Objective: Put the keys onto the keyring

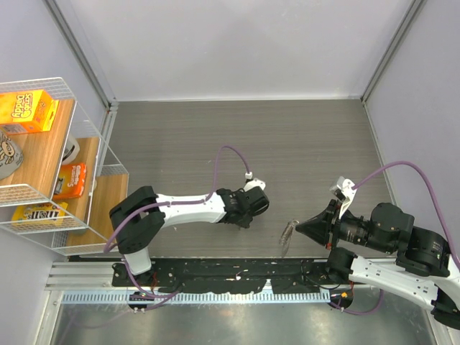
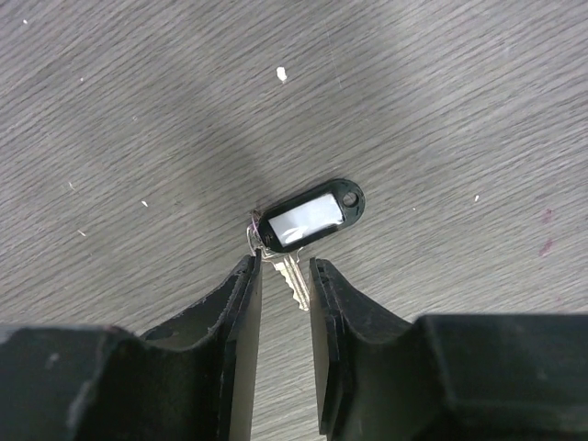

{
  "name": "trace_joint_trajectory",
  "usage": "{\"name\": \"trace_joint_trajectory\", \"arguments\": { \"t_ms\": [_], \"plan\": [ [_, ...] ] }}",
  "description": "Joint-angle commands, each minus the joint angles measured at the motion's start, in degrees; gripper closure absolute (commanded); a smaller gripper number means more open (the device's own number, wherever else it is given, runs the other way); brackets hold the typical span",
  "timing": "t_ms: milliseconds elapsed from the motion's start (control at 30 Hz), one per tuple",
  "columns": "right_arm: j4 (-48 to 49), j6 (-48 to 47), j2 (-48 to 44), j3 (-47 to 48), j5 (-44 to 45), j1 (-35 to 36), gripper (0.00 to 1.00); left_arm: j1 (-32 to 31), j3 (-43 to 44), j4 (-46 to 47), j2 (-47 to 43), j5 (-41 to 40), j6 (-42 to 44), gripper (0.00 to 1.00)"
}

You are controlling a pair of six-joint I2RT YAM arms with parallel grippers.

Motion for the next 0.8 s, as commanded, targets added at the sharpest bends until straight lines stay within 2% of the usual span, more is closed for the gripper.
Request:
{"name": "trace_joint_trajectory", "arguments": {
  "t_ms": [0, 400, 767],
  "plan": [
    [3.7, -0.3, 0.8, 0.1, 0.4, 0.2, 0.95, 0.7, 0.4, 1.0, 0.2, 0.6, -1.1, 0.69],
    [3.7, -0.5, 1.5, 0.4, 0.5, 0.2, 0.95, 2.7, -0.4, 1.5, 1.2, 0.8, -1.1, 0.73],
    [3.8, -0.6, 2.6, 1.0, 0.2, 0.2, 0.95, 3.2, -1.6, 3.3, 1.8, 3.2, -1.5, 0.82]
  ]
}}
